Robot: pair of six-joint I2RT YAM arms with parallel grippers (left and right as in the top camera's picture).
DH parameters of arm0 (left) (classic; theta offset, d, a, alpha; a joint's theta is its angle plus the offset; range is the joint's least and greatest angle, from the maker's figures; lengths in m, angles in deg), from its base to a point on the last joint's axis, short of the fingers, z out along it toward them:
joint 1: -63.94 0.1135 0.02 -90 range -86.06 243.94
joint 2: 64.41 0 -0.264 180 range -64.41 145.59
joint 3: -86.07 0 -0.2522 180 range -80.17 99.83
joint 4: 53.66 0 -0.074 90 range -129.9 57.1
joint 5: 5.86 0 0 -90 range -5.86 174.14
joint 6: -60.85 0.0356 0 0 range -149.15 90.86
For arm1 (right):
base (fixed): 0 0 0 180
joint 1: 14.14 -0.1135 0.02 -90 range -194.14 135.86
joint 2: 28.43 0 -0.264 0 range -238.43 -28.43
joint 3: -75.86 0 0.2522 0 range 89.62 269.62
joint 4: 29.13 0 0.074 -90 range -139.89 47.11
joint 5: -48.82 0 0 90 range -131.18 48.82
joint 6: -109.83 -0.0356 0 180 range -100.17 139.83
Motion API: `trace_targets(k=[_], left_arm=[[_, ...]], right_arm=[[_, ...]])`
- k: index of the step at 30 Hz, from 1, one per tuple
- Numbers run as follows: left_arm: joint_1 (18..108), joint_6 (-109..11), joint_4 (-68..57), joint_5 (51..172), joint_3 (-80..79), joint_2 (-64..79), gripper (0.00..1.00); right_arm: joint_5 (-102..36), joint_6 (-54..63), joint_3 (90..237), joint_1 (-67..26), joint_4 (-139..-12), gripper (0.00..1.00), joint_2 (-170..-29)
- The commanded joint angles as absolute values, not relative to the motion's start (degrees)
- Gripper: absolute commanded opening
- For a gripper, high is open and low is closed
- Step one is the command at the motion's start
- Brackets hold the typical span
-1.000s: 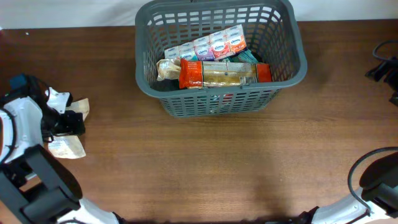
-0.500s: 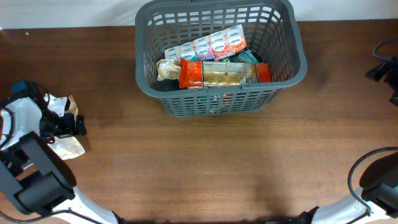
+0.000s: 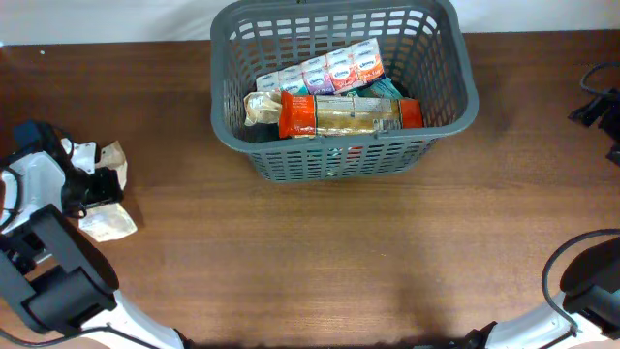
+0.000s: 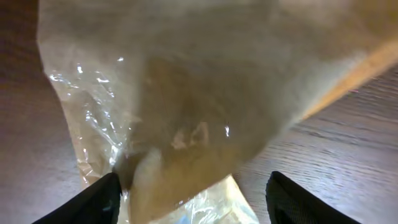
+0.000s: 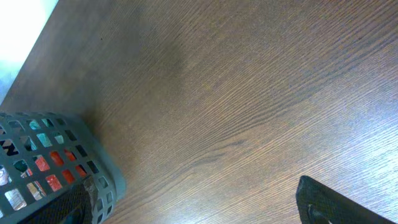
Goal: Pack container
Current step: 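Grasp the beige bread bag on the left with the left gripper, then lift the bread bag into the basket and release it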
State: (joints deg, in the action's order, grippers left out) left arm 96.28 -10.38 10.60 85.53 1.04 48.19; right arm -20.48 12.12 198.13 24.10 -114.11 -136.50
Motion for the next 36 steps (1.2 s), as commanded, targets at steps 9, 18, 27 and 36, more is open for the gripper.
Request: trace_targets(k=[9,18,27,36], left_arm=[[96.34,-12.87,12.17,82.49,0.43,51.03,0.99],[96.37,-17.20,11.27,74.16,0.43,52.73,0.93],[96.37,-17.99,11.95,74.01,0.43,57.52,0.08],[94.18,-17.86,25.13,82.32,15.25,55.44,0.01]], right_arm=[[-19.97,11.82,197.82,23.79,-113.98,0.99,-135.32],[-19.97,11.82,197.82,23.79,-113.98,0.99,-135.32],[-19.97,11.82,197.82,23.79,-113.98,0.99,-135.32],[-19.97,11.82,197.82,23.79,-113.98,0.99,-135.32]])
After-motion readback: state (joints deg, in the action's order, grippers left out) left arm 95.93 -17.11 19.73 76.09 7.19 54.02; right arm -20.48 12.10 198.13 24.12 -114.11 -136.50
